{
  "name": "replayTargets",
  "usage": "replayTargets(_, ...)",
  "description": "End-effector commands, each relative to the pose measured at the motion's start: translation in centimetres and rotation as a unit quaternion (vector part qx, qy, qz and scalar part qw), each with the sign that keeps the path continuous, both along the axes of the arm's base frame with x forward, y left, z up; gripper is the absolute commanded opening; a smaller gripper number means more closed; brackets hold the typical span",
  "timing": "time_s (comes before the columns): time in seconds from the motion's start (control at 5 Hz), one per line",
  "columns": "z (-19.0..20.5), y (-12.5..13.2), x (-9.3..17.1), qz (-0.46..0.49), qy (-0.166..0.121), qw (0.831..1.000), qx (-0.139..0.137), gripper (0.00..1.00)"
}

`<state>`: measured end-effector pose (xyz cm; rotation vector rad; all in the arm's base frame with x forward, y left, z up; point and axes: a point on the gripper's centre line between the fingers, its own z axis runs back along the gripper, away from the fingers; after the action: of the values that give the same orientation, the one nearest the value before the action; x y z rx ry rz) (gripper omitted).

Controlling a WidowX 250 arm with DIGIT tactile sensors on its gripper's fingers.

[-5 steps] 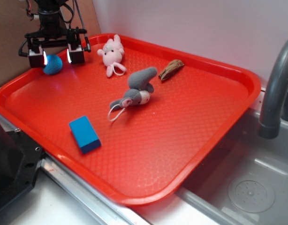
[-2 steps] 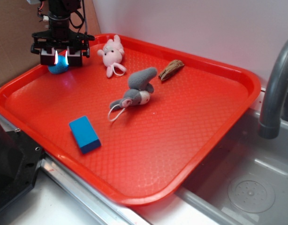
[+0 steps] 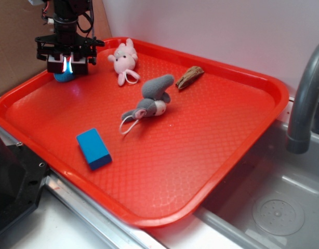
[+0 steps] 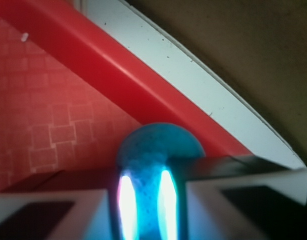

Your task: Grab the blue ball.

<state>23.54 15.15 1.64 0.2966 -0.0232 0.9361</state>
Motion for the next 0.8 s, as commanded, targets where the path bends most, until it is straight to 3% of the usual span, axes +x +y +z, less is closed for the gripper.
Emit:
replayTargets(0.0, 0.6, 0.1, -1.6, -0.031, 0.002, 0.999, -0.012, 0.0)
replayTargets(0.4, 3.4, -0.4, -1.8, -0.075, -0.007, 0.996, -0.054, 0.0)
replayTargets(0.6, 8.2, -3.7, -3.7, -0.181, -0.037, 0.976, -0.117, 0.0)
